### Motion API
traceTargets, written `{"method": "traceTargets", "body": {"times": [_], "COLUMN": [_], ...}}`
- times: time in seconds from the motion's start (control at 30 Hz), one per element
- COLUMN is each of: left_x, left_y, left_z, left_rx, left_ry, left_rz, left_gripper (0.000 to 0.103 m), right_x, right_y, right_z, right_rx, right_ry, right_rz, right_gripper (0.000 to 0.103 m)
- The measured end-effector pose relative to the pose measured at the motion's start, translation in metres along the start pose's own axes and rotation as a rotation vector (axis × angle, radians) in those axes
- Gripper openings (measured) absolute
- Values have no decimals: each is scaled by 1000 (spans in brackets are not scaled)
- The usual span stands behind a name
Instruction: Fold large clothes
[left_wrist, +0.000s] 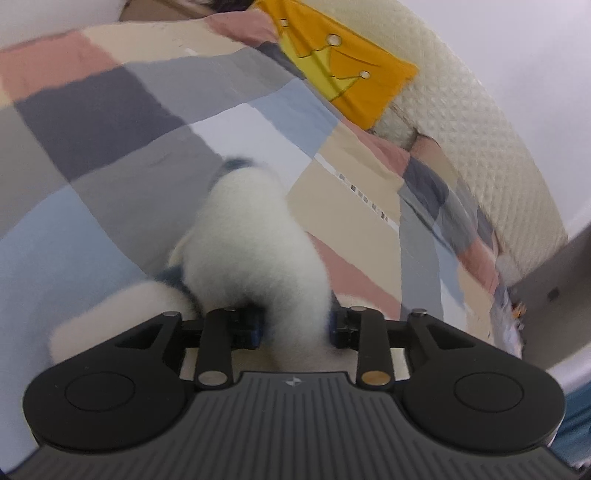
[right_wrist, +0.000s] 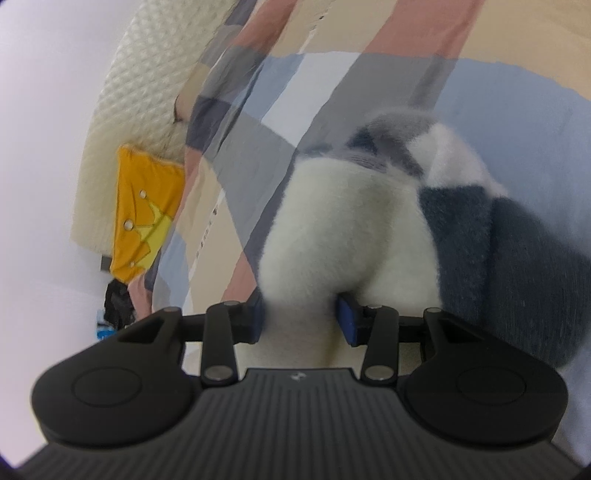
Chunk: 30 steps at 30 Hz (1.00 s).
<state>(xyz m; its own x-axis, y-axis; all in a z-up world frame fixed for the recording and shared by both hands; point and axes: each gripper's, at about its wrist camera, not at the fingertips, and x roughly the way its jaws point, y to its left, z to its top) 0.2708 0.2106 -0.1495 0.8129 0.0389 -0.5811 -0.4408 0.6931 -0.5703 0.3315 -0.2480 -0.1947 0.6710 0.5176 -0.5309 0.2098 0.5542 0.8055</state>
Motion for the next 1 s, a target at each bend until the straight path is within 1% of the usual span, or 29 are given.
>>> {"method": "traceTargets", "body": {"times": [0.03,0.07,0.1,0.13,0.17,0.2,0.23,0.27,0.3,0.37,0.4,0.47,0.53,0.57,0.67,0.7,0.73,0.83,0.9,1.0], "left_x": [-4,-8,-13,-19,-23,-27,-32,-36,-41,-49,-53,-57,-57,-55,-42,-38,-34,-18,-8,8], "left_y": [-2,-5,-7,-11,-16,-21,-24,-27,-30,-38,-43,-52,-58,-60,-63,-64,-64,-69,-73,-74], "left_z": [0,-1,-2,-4,-7,-9,-12,-16,-19,-27,-32,-43,-54,-58,-64,-65,-65,-63,-59,-51], "left_rx": [18,31,44,67,93,118,133,141,148,189,226,304,372,393,436,444,451,497,532,562], "left_ry": [3,4,0,-6,-8,-5,-3,-2,3,11,13,13,-5,-7,0,1,2,-10,-22,-35], "left_rz": [-7,-19,-31,-41,-40,-34,-38,-49,-66,-90,-88,-70,-37,-22,16,30,44,87,112,133], "left_gripper": [57,64,75,78,79,79,79,79,79,79,79,79,79,79,79,79,79,79,79,79], "right_x": [-2,-4,-6,-7,-9,-10,-11,-12,-13,-16,-16,-14,-10,-9,-5,-5,-4,-2,1,4], "right_y": [0,0,0,2,4,7,9,12,16,27,35,47,54,56,62,62,64,68,68,66], "right_z": [0,0,0,0,0,0,-1,-3,-5,-13,-18,-28,-38,-41,-48,-48,-49,-49,-47,-42], "right_rx": [-5,-5,-7,-15,-29,-42,-54,-69,-86,-145,-199,-295,-352,-377,-462,-489,-522,-611,-661,-690], "right_ry": [7,14,18,21,22,22,26,38,52,79,95,133,164,164,148,139,125,84,57,14], "right_rz": [5,10,13,14,17,21,30,56,83,119,131,140,134,125,89,78,59,1,-45,-115], "right_gripper": [46,47,48,50,52,58,69,76,88,88,88,88,87,87,87,86,81,77,70,69]}}
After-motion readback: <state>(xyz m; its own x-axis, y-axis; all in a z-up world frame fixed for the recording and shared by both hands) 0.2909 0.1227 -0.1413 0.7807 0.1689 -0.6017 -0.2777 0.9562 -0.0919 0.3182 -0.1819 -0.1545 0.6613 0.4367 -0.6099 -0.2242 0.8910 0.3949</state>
